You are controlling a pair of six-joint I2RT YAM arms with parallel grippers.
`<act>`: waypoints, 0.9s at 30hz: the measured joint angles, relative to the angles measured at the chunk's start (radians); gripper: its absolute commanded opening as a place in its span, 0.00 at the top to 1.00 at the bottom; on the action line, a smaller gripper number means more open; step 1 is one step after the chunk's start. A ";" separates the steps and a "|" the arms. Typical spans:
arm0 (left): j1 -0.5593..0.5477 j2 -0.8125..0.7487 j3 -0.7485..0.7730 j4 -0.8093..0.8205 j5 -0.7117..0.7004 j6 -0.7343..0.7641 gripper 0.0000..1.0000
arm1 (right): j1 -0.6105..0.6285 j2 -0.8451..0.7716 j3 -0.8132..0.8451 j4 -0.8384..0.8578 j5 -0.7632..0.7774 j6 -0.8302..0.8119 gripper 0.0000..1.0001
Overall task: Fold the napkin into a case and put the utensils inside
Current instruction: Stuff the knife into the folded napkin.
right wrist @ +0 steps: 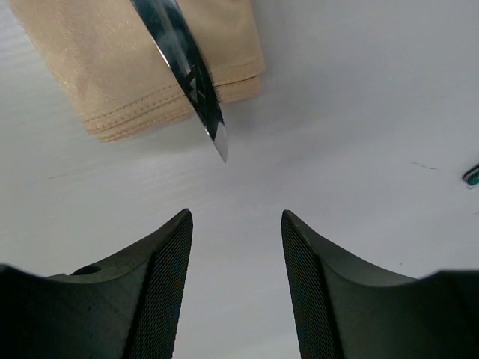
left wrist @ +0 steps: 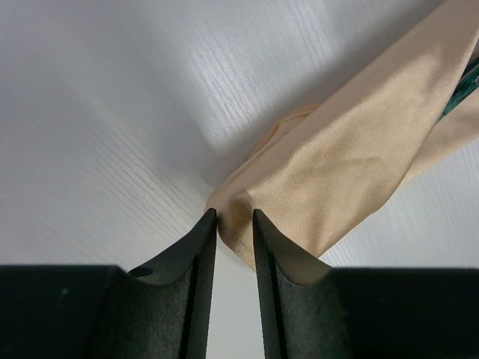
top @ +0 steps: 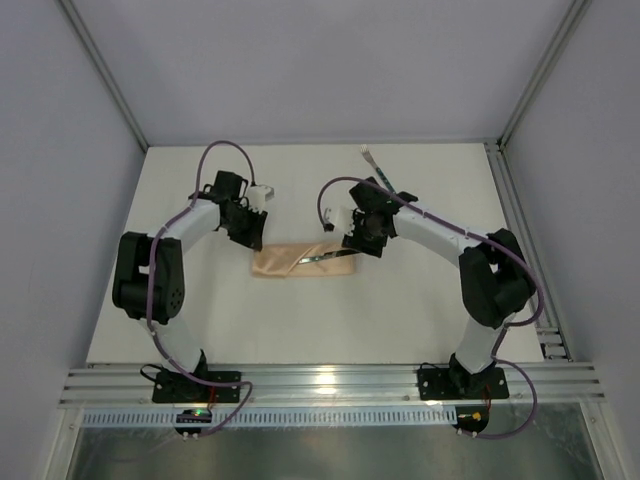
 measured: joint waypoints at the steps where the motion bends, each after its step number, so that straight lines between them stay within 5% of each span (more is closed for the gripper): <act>1: 0.000 -0.006 -0.002 -0.001 0.000 0.000 0.71 | -0.013 0.020 -0.014 0.005 0.003 -0.005 0.46; 9: 0.005 -0.022 -0.010 -0.007 -0.001 0.004 0.67 | -0.013 0.201 0.022 0.001 0.005 -0.032 0.49; 18: 0.016 -0.025 -0.028 -0.022 0.002 0.014 0.68 | -0.019 0.206 0.036 0.022 -0.014 -0.039 0.80; 27: 0.018 -0.040 -0.066 -0.034 0.025 0.021 0.73 | -0.020 0.206 0.020 0.030 -0.065 0.010 0.91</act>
